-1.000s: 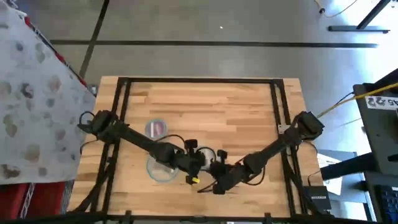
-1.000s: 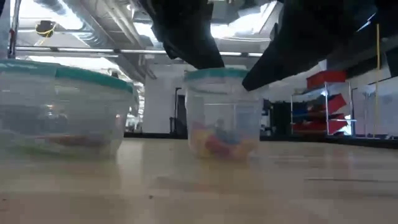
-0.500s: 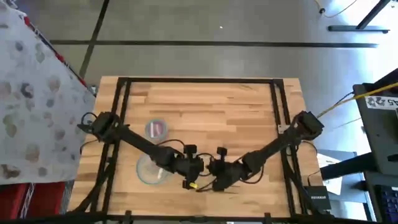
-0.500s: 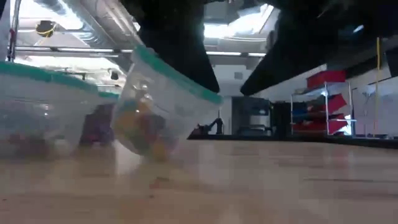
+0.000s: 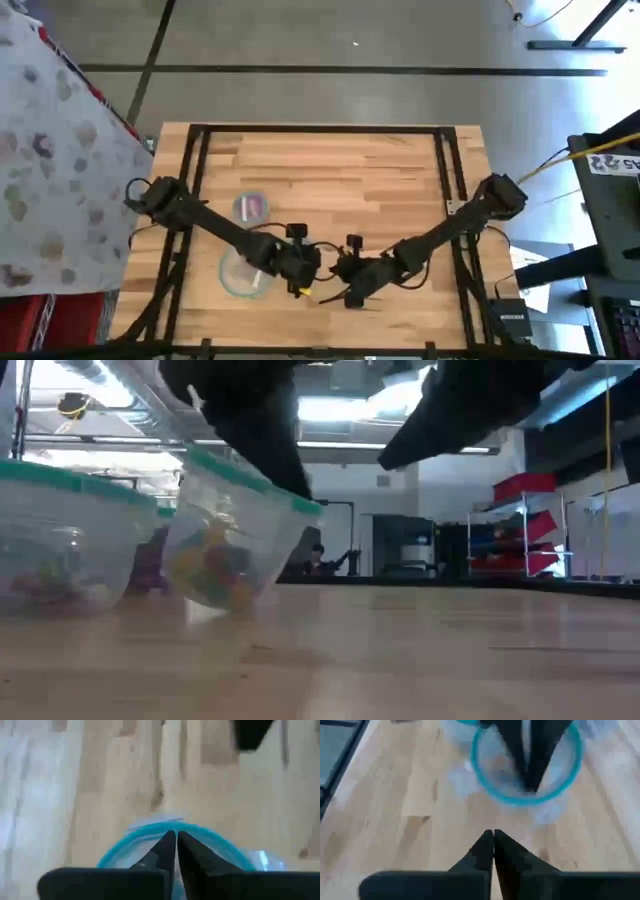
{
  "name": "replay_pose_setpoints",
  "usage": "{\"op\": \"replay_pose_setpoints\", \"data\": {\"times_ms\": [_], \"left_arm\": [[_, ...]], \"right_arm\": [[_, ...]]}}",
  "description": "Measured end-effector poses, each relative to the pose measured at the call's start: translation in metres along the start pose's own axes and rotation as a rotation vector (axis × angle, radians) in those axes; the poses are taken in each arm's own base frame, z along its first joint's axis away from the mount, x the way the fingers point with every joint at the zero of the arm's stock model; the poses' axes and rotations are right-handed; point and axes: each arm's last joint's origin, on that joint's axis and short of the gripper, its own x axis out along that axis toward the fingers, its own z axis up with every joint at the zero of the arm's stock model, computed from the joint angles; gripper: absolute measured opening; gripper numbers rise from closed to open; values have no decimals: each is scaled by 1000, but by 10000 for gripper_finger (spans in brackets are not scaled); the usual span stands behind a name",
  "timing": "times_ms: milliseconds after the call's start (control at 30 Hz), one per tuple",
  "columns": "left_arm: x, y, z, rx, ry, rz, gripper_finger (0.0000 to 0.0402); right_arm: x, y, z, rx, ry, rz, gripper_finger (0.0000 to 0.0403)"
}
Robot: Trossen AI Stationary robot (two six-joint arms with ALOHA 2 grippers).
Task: Sort candy
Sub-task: Close the top small transparent bin
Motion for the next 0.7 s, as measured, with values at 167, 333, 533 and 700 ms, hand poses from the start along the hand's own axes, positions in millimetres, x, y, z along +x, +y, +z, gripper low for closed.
{"op": "replay_pose_setpoints", "data": {"times_ms": [167, 333, 533, 700], "left_arm": [[-2, 2, -1, 9, 10, 23, 3], [-15, 8, 0, 8, -8, 42, 3], [-56, 26, -3, -40, -34, 74, 3], [-71, 40, -21, -79, 114, 104, 3]], "right_arm": [[0, 3, 4, -37, -29, 55, 0], [0, 5, 14, -63, -116, 118, 0], [-1, 6, 19, -87, -165, 140, 0], [-1, 7, 18, -94, -158, 148, 0]]}}
